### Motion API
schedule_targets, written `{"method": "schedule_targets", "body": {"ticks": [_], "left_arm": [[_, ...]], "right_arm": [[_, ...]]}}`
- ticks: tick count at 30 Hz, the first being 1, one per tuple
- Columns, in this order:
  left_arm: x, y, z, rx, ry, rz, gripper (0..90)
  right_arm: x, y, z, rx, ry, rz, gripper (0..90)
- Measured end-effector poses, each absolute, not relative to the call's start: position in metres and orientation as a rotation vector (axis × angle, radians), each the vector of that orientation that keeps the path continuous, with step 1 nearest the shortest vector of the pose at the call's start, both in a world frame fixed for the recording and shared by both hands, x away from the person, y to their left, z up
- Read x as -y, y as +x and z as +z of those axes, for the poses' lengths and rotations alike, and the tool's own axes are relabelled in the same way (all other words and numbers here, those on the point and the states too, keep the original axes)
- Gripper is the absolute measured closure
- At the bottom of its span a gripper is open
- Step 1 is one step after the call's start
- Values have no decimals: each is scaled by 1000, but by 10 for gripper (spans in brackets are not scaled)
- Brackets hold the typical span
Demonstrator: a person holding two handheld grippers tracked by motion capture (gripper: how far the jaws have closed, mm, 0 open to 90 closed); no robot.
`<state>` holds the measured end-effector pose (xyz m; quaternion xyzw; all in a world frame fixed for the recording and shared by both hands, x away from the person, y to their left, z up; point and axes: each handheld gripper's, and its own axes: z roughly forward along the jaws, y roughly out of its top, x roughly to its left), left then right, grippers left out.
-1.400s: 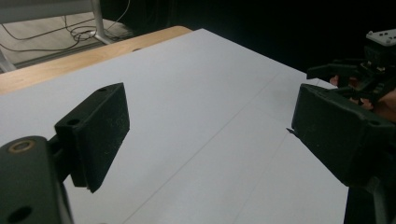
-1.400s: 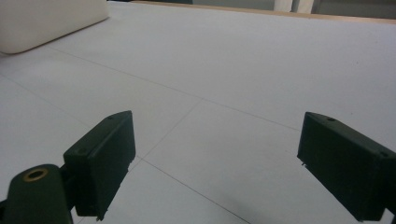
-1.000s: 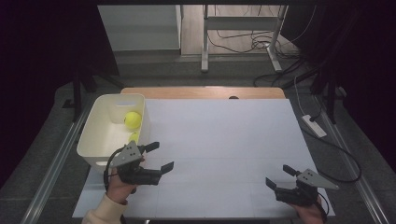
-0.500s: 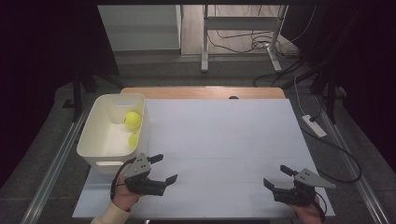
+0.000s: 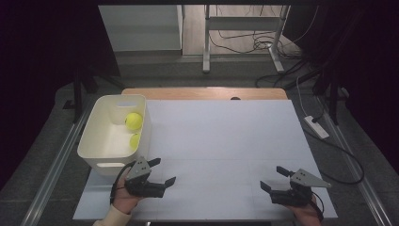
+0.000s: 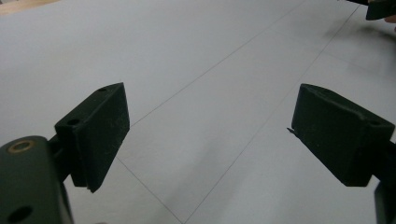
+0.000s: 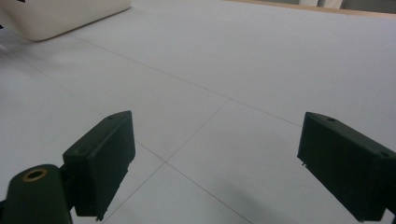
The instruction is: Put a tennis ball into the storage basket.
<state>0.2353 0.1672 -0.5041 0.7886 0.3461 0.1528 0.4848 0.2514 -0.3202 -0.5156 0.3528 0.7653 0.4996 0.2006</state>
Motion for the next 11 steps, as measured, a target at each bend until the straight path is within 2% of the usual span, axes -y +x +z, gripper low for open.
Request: {"method": "schedule_targets", "body": {"ticks": [11], "left_arm": [[-167,236,-505,-858,1911,371,123]], "right_arm": [[319,252,-516,-2156,968,1412,113]]}}
